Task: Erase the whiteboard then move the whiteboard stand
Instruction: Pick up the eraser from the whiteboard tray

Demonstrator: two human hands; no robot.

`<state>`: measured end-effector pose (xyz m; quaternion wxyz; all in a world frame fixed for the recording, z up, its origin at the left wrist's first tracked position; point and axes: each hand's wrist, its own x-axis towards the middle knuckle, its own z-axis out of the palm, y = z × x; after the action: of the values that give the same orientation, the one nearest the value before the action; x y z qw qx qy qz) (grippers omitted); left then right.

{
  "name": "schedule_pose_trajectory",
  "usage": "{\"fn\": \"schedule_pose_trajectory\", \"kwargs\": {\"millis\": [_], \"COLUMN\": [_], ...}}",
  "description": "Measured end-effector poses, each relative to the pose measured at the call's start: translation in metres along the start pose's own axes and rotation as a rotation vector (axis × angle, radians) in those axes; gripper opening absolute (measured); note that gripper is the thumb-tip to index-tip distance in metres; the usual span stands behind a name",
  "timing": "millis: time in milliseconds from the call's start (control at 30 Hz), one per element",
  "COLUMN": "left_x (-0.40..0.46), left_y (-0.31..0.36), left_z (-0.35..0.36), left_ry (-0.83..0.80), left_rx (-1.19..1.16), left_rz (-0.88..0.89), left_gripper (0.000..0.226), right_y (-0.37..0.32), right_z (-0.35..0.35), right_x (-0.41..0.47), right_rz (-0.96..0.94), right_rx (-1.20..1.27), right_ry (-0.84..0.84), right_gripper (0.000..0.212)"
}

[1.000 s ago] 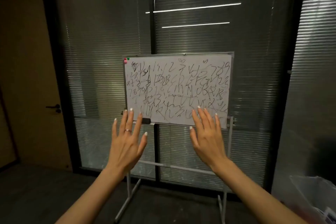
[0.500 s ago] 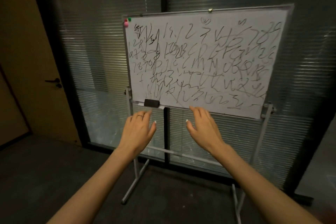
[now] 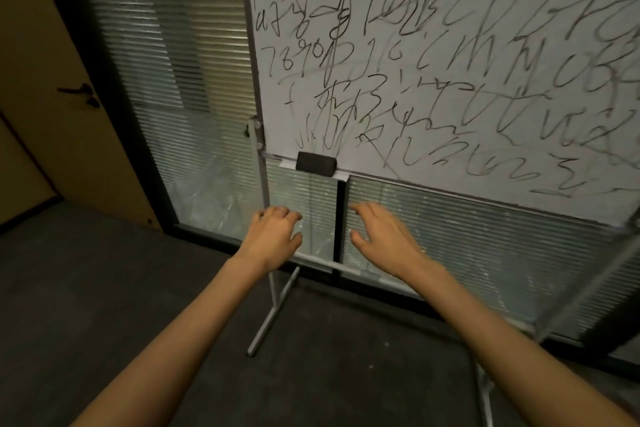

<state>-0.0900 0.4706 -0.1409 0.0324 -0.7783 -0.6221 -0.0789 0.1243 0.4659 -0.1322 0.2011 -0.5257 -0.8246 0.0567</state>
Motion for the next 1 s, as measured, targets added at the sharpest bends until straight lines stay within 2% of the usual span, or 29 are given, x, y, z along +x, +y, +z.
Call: {"fn": "schedule_pose_trajectory", "kwargs": {"millis": [133,300,400,567,700,767,900,1000], "left_x": [0.060,0.124,0.149,0.191,0.222,0.236,0.258,0.272], "left_y": [-0.033,-0.060,-0.065,-0.072,-0.074,-0.076,-0.092,-0.106], "left_z": [0.014,0.033,0.056,0.077,0.094,0.102,0.121,0.129], "left_ry": [-0.046,-0.169,-0.177,-0.018,0.093,0.129,0.219,0.224], "left_rx": [-0.092,-0.496,-0.594,-0.399,-0.341,-0.269,-0.137,-0.100], "left_rz": [0.005,-0.049,-0.012,0.014,-0.056,-0.068,0.128,0.264], "left_gripper": [0.046,0.044,0.045,0.050,0.060,0.067,0.092,0.105], "right_y": [0.000,0.010,0.021,0.048,0.072,0.083,0.095,0.095], "right_z": [0.029,0.071,0.093,0.109,0.118,0.122,0.134,0.147], "right_x": [0.074,0.140,0.159,0.186,0.205,0.218,0.241,0.260], "right_rz": [0.047,0.111,0.115,0.199,0.243,0.211,0.062,-0.035], "right_rx": [0.032,0.079,0.102,0.087,0.068,0.026,-0.135,-0.206], "right_ry": [-0.022,-0.064,-0.064,0.055,0.102,0.142,0.171,0.175], "right_gripper": [0.046,0.040,0.039,0.043,0.043,0.051,0.073,0.085]}}
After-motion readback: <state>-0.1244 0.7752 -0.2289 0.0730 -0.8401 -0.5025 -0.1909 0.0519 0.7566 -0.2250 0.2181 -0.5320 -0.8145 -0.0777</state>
